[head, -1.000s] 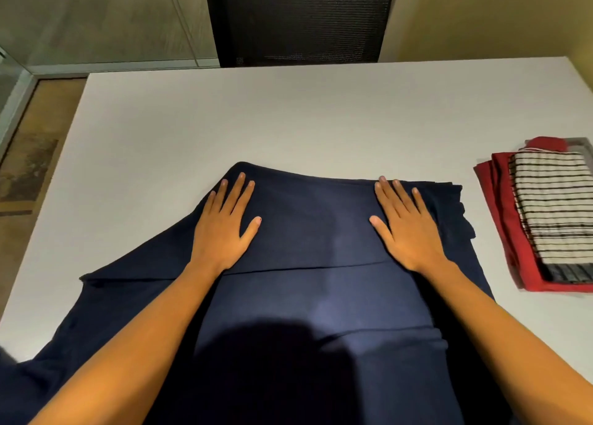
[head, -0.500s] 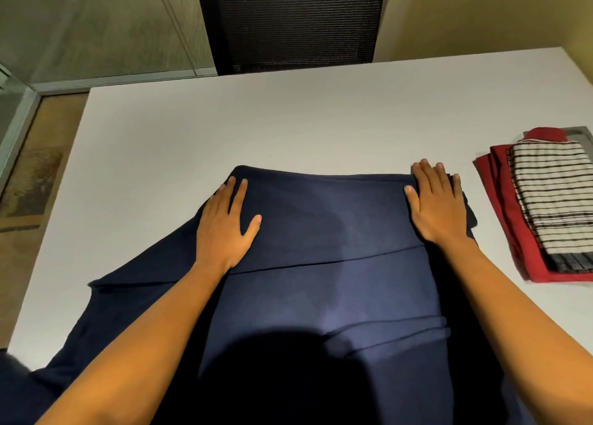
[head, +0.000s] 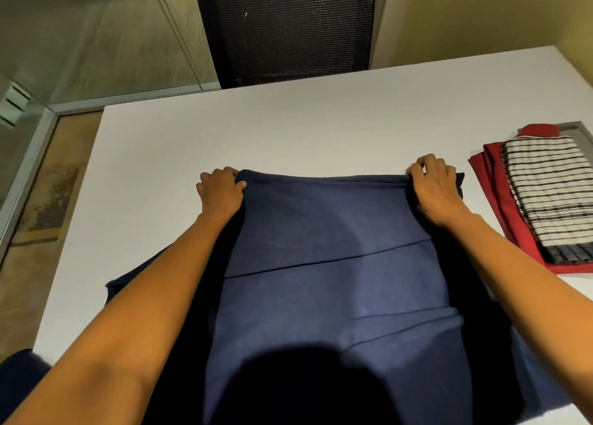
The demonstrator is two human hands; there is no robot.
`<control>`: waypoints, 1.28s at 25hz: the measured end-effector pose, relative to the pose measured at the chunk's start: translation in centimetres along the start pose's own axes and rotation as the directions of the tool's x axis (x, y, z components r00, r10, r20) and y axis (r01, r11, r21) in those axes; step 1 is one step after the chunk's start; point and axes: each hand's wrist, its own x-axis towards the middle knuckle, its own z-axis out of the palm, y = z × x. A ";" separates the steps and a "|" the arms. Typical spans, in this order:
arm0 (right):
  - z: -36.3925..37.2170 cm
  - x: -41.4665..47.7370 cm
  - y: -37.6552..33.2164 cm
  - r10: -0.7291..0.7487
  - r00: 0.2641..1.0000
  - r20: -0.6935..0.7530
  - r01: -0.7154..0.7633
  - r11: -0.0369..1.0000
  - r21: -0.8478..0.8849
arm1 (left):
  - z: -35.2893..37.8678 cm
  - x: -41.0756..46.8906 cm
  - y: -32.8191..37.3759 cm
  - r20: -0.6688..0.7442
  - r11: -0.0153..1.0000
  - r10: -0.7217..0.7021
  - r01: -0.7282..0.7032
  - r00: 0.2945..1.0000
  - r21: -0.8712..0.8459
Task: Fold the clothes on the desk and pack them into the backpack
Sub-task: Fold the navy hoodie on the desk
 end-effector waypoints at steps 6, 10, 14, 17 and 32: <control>-3.3 -4.9 -0.6 -0.006 0.956 -0.295 -0.019 0.996 -0.083 | -5.2 -8.5 -0.6 -0.251 0.870 0.186 -0.278 0.950 -0.407; -3.5 -12.8 -0.7 -0.063 0.939 -0.339 0.033 0.995 -0.095 | -6.0 -18.0 -3.7 -0.207 0.854 0.334 -0.388 0.920 -0.347; -2.6 -18.3 -0.5 -0.029 0.976 -0.217 0.009 0.996 -0.092 | -3.1 -24.8 -8.1 -0.032 0.885 0.422 -0.420 0.906 -0.201; -2.8 -20.1 -0.7 0.021 0.985 -0.169 -0.034 0.997 -0.072 | -1.1 -27.9 -9.3 0.044 0.850 0.516 -0.505 0.855 -0.147; 1.7 -19.9 -7.8 0.004 0.994 0.111 -0.006 1.000 0.012 | 6.3 -24.8 -1.6 0.062 0.938 0.234 -0.242 0.970 0.248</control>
